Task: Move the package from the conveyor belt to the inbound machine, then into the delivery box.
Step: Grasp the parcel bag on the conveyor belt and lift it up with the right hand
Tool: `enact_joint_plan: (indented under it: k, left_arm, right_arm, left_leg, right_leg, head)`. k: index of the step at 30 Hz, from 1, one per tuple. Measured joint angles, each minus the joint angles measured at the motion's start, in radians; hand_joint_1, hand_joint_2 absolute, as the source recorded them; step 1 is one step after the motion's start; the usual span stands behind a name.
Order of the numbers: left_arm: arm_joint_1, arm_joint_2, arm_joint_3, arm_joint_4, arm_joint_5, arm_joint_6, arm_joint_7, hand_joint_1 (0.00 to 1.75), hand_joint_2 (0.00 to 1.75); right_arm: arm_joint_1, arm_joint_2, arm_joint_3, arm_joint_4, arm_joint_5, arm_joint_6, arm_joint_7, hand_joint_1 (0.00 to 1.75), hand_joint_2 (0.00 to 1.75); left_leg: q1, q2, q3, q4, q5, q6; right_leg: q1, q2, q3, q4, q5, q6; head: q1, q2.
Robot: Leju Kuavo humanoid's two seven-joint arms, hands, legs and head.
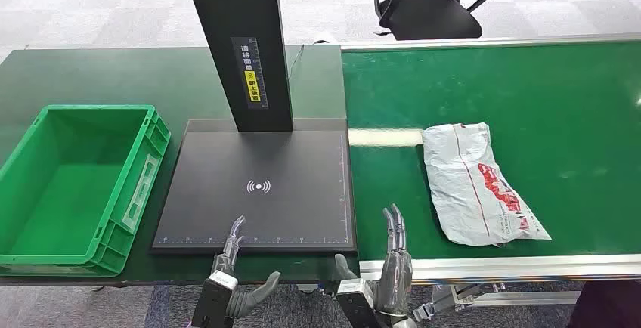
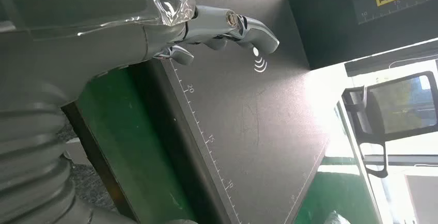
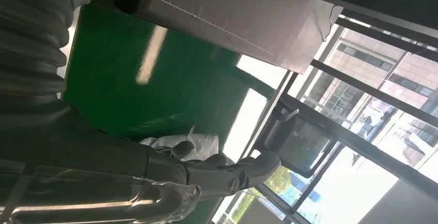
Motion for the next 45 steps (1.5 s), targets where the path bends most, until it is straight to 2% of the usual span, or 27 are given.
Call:
enact_joint_plan:
  k: [7, 14, 16, 19, 21, 24, 27, 34, 45]
  left_arm:
    - [0.000, 0.000, 0.000, 0.001, -0.004, 0.000, 0.000, 0.00, 1.75]
    - [0.000, 0.000, -0.001, 0.001, 0.000, -0.004, -0.006, 0.00, 1.75]
    - [-0.001, 0.000, -0.005, 0.002, 0.008, -0.005, -0.017, 0.00, 1.75]
    - [-0.005, 0.001, -0.014, 0.008, 0.029, -0.002, -0.049, 0.00, 1.75]
    - [-0.010, 0.004, -0.019, 0.015, 0.045, -0.001, -0.067, 0.00, 1.75]
    - [-0.020, 0.008, -0.029, 0.027, 0.059, 0.000, -0.080, 0.00, 1.75]
    - [-0.024, 0.009, -0.035, 0.035, 0.062, 0.000, -0.082, 0.00, 1.75]
    - [-0.028, 0.010, -0.041, 0.041, 0.062, 0.000, -0.083, 0.00, 1.75]
    - [-0.029, 0.011, -0.041, 0.043, 0.064, 0.000, -0.086, 0.00, 1.75]
  right_arm:
    - [0.000, 0.000, -0.001, -0.001, 0.021, 0.000, 0.005, 0.00, 1.75]
    - [0.020, 0.000, -0.018, -0.088, 0.106, 0.000, 0.012, 0.00, 1.75]
    - [0.030, -0.003, -0.031, -0.123, 0.169, 0.000, 0.016, 0.00, 1.75]
    - [0.038, -0.044, -0.039, -0.184, 0.258, 0.003, 0.126, 0.00, 1.75]
    - [0.032, -0.093, -0.041, -0.209, 0.250, 0.007, 0.181, 0.00, 1.75]
    - [0.017, -0.152, -0.045, -0.219, 0.234, 0.008, 0.196, 0.00, 1.75]
    - [0.006, -0.182, -0.044, -0.220, 0.230, 0.008, 0.196, 0.00, 1.75]
    - [-0.001, -0.211, -0.043, -0.220, 0.230, 0.007, 0.196, 0.00, 1.75]
    - [-0.007, -0.226, -0.042, -0.219, 0.242, 0.004, 0.203, 0.00, 1.75]
  left_leg:
    - [0.000, 0.000, 0.000, 0.000, 0.000, 0.000]
    - [0.000, 0.000, 0.000, 0.000, 0.000, 0.000]
    - [0.000, 0.001, 0.000, 0.000, 0.000, 0.000]
    - [0.000, 0.001, 0.001, 0.000, 0.000, 0.000]
    - [-0.001, 0.001, 0.001, 0.000, 0.000, 0.000]
    - [-0.001, 0.002, 0.001, 0.001, 0.000, 0.000]
    - [-0.001, 0.002, 0.001, 0.000, 0.000, 0.000]
    - [0.000, 0.002, 0.001, 0.000, 0.000, 0.000]
    - [0.000, 0.002, 0.001, 0.000, 0.000, 0.000]
  right_leg:
    - [0.000, 0.000, 0.000, 0.000, 0.000, 0.000]
    - [0.000, 0.000, 0.000, 0.000, 0.000, 0.000]
    - [0.000, 0.000, 0.000, 0.000, 0.000, 0.000]
    - [0.000, 0.000, 0.000, 0.000, 0.000, 0.000]
    - [-0.001, 0.000, 0.000, 0.000, 0.000, 0.000]
    - [-0.001, 0.001, 0.000, 0.000, 0.001, 0.000]
    - [-0.001, 0.001, 0.000, 0.000, 0.001, 0.000]
    - [0.000, 0.001, 0.000, 0.000, 0.000, 0.000]
    - [0.000, 0.001, 0.000, 0.000, 0.001, 0.000]
  head:
    - [0.000, 0.000]
    - [0.000, 0.000]
    - [0.000, 0.000]
    - [-0.001, 0.000]
    - [0.000, 0.000]
    - [0.000, 0.000]
    - [-0.001, 0.000]
    - [-0.001, 0.000]
    - [-0.001, 0.000]
